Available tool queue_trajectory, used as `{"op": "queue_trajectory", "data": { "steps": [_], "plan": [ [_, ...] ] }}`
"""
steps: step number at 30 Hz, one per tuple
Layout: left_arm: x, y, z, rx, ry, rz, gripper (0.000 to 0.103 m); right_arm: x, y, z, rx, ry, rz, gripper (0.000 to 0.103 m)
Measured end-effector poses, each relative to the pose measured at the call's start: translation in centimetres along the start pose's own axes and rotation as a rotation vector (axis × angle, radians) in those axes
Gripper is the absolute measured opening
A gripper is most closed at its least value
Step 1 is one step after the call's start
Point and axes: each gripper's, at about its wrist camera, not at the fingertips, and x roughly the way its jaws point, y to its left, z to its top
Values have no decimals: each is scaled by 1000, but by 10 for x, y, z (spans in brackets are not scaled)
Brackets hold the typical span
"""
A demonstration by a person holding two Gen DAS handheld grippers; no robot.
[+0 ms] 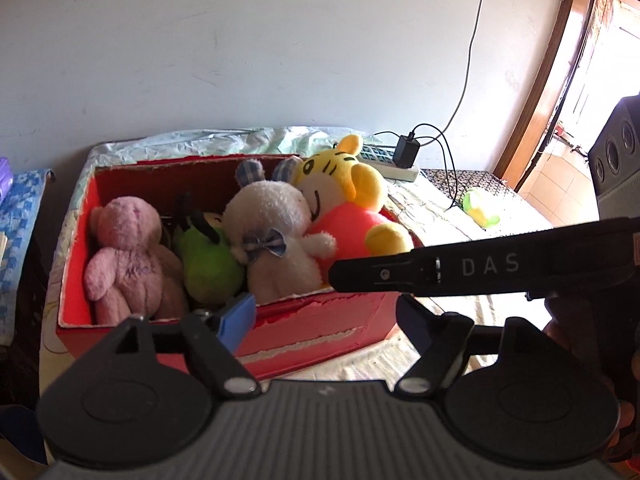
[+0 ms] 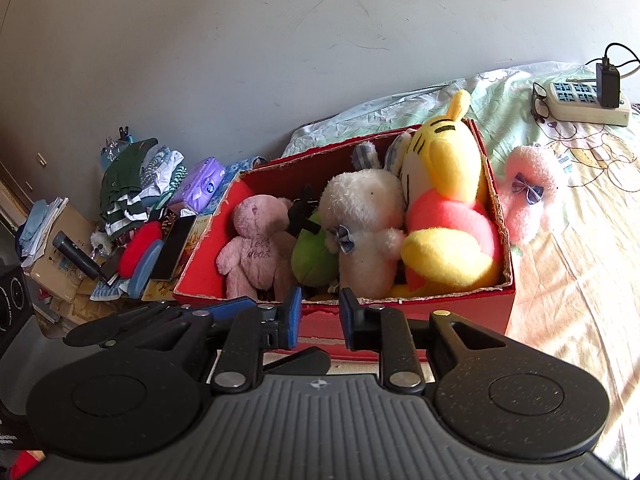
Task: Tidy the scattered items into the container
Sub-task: 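Raise the right gripper out of the red box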
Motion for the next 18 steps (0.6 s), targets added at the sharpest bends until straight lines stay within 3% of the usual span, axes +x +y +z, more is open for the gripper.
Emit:
{"op": "queue_trajectory", "data": {
  "steps": [9,18],
  "plan": [
    [16,-29,-23,62,95,-20,83,-7,-21,-17,-12,56,21,23],
    [60,-86,-31,82,204,-93,95,-29,-88,-15,15,128,19,25]
  ]
}}
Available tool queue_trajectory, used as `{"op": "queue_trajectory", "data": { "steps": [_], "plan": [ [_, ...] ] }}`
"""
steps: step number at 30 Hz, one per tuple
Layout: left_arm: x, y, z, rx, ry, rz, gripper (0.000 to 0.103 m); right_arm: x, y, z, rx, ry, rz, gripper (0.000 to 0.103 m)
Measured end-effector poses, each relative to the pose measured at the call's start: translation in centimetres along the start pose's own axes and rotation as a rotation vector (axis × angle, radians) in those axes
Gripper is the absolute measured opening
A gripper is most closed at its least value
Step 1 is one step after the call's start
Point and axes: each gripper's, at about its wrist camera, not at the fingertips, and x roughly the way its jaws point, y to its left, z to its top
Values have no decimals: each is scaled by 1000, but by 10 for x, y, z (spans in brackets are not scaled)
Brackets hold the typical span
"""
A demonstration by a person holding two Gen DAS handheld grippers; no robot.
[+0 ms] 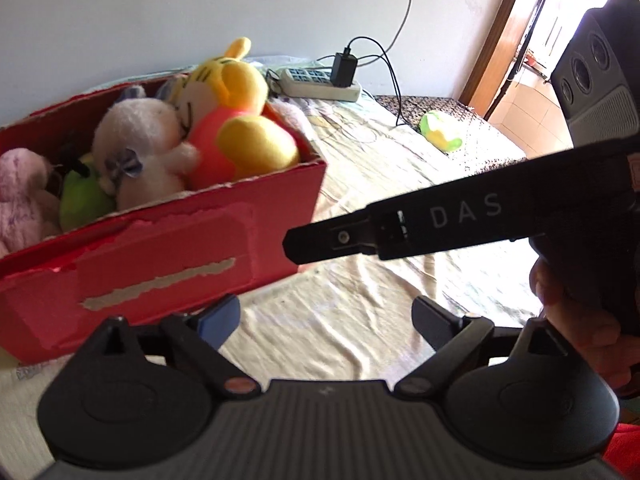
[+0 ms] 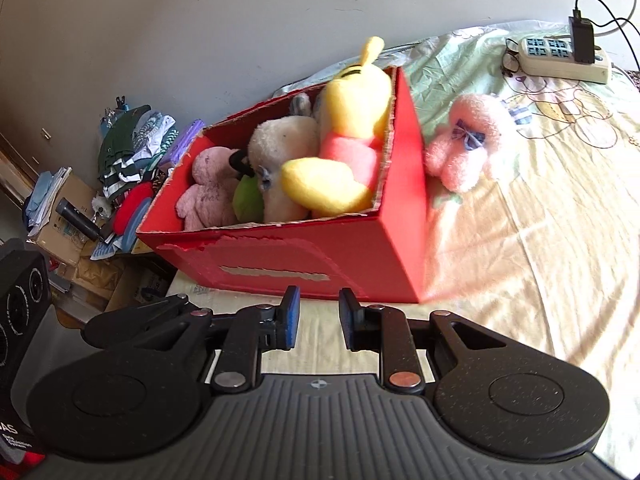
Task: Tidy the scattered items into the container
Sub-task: 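Raise the right gripper out of the red box, then move the right gripper toward the pale pink bunny with blue bow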
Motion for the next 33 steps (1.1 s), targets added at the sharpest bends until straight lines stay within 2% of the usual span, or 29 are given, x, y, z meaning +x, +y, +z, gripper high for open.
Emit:
{"op": "queue_trajectory", "data": {
  "steps": [4,10,13,17,19,25,33],
  "plan": [
    [30,-37,11,22,29,-19,96,-12,-40,8,42,8,-8,27],
    [76,-74,30,19,27,14,97,-15,-94,30,47,33,-2,28],
    [99,-85,38,13,9,59,97,-9,-116,41,37,62,18,28],
    [128,-89,48,-51,-5,135,97,7,-139,58,7,106,32,28],
    [138,-87,53,-88,-14,149,97,17,-148,66,-5,129,36,28],
    [163,-85,58,-91,7,241,97,52,-169,95,21,172,63,29],
    [175,-78,62,-103,36,255,98,100,-166,117,11,189,25,29]
  ]
}}
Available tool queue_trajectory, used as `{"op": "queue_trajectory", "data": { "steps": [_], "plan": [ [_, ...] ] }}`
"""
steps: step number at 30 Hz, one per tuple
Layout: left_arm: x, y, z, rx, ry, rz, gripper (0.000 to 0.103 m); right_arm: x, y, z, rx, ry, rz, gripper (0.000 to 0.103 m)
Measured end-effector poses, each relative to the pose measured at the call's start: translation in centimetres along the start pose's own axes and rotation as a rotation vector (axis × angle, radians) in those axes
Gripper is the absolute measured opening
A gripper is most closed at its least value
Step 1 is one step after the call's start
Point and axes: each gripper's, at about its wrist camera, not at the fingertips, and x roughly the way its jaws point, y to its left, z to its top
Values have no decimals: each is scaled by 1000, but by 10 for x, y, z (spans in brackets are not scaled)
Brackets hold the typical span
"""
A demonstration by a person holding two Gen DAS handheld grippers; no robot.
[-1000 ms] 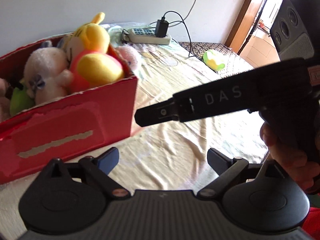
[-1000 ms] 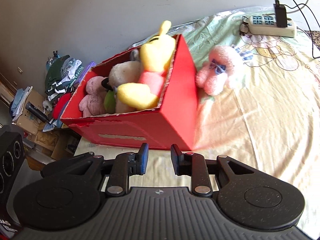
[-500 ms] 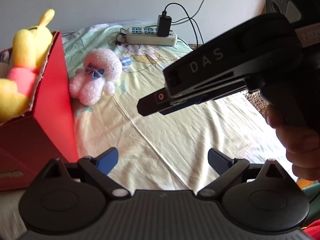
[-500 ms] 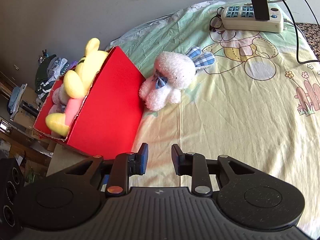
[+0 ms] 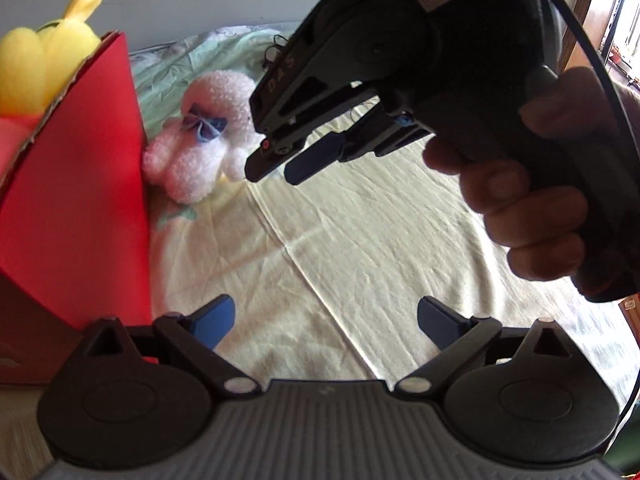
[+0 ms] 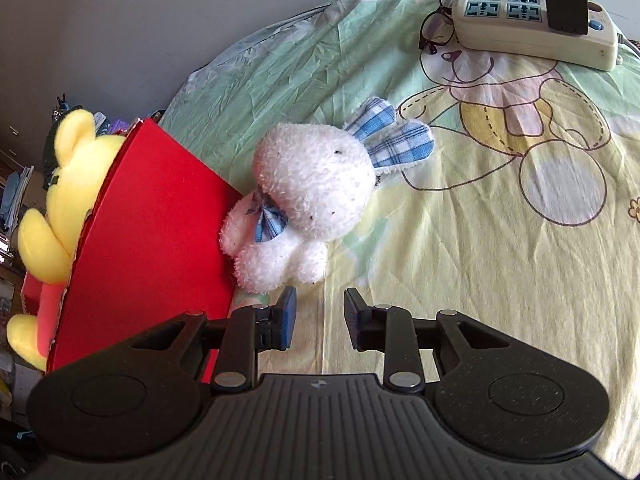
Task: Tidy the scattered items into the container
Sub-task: 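Move the right gripper toward the pale pink bunny with blue bow, then grasp the pale pink bunny with the right gripper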
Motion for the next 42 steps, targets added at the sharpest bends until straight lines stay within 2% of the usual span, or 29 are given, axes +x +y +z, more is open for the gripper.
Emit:
{"op": "queue_trajectory", "data": {
  "steps": [5,8,10,13,20,23,27,32,34,38,42],
  "plan": [
    [3,2,2,9,12,-8,99,15,8,7,-40,-4,-32,29],
    [3,3,5,11,11,-12,99,19,8,10,-41,-15,-30,25],
    [4,3,6,8,10,-15,99,21,5,11,-32,-20,-26,14],
    [4,0,7,10,8,-18,99,20,1,12,-19,-15,-19,10],
    [-1,5,15,-20,-23,-47,99,-10,-21,-4,-25,-2,-26,9],
    [-6,10,21,-38,-55,-68,99,-32,-33,-15,-59,-5,-44,9],
    [-12,16,33,-82,-98,-111,99,-55,-46,-26,-74,0,-28,9],
    [-5,21,48,-143,-117,-162,99,-66,-53,-39,-96,18,-31,11],
    [2,21,50,-175,-97,-171,99,-70,-65,-40,-40,3,-11,28],
    [14,28,60,-243,-101,-208,99,-78,-83,-36,100,-43,77,29],
    [27,36,72,-299,-106,-189,100,-69,-89,-28,207,-62,149,32]
  ]
}}
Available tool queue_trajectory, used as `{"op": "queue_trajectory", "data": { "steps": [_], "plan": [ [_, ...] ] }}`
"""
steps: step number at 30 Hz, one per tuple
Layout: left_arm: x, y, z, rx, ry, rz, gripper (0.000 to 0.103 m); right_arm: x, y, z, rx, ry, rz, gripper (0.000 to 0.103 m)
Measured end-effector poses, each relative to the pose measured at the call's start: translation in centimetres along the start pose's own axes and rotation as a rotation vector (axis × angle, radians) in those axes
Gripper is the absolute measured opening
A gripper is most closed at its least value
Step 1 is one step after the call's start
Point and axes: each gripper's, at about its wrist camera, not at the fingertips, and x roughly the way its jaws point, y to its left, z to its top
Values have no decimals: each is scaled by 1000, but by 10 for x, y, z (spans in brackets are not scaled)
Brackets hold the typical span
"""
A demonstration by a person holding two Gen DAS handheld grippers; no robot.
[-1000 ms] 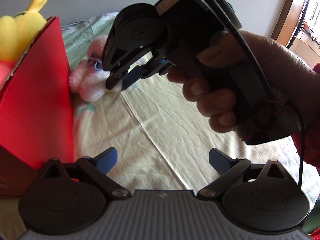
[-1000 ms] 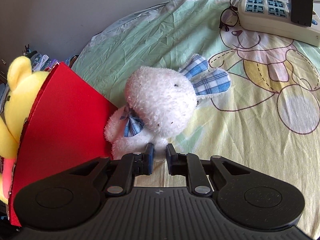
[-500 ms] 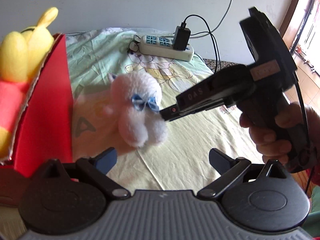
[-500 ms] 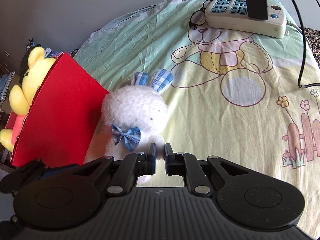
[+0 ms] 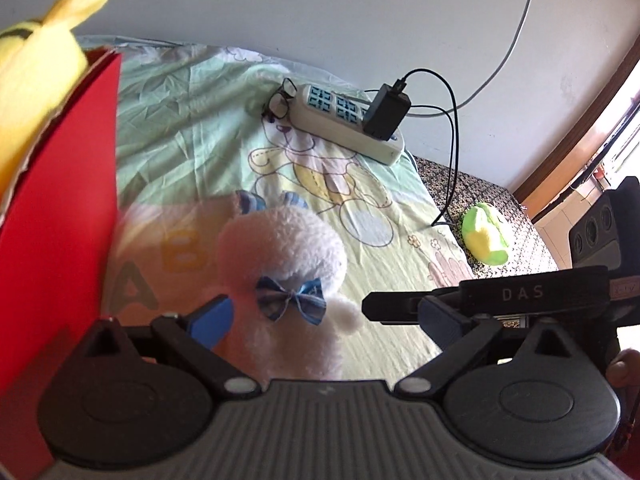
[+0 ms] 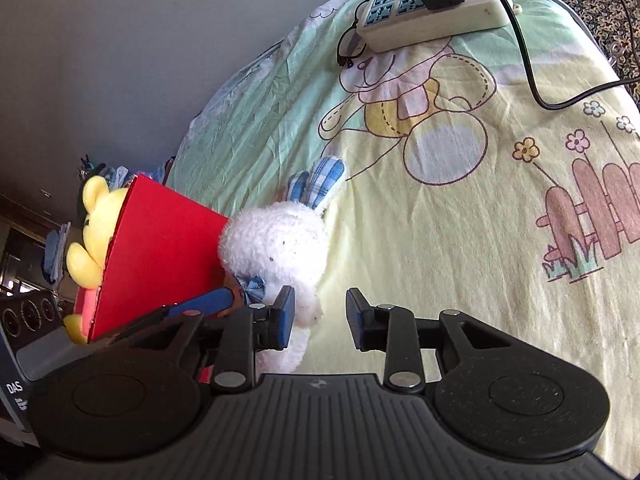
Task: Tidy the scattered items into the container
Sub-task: 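Grasp the pale pink bunny with the right gripper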
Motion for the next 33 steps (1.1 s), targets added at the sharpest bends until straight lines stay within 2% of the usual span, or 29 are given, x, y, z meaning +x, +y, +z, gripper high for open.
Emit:
{"op": "queue_trajectory", "data": {
  "steps": [3,7,8,9,11,16,19,22,24,26,29,31,32,33],
  "plan": [
    [4,2,4,-9,-41,68,99,12,-5,8,59,14,43,34],
    [1,4,8,-26,-68,80,99,24,-14,15,131,30,116,35],
    [1,5,8,-35,-69,87,99,25,-17,17,154,30,131,39],
    [2,4,9,-43,-67,92,99,24,-22,19,181,23,145,49],
    [4,2,5,-68,-63,112,99,21,-29,22,218,0,161,51],
    [8,-9,-8,-108,-87,209,98,21,-24,27,149,24,179,53],
    [18,-13,-6,-110,-80,220,98,25,-16,30,89,36,213,55],
    [34,-17,-6,-71,-33,227,86,38,-6,29,44,68,211,62],
    [42,-19,-7,-35,-25,251,86,45,-2,29,32,76,214,68],
    [45,-20,-6,-8,-23,266,86,51,-2,29,35,78,211,69],
    [47,-22,-6,41,-9,282,83,53,-8,29,76,87,221,67],
    [45,-22,-6,54,2,274,80,50,-11,28,99,93,230,62],
    [42,-22,-7,54,5,263,79,47,-13,27,107,94,235,58],
    [40,-22,-7,53,10,252,78,43,-15,26,118,97,247,48]
  ]
}}
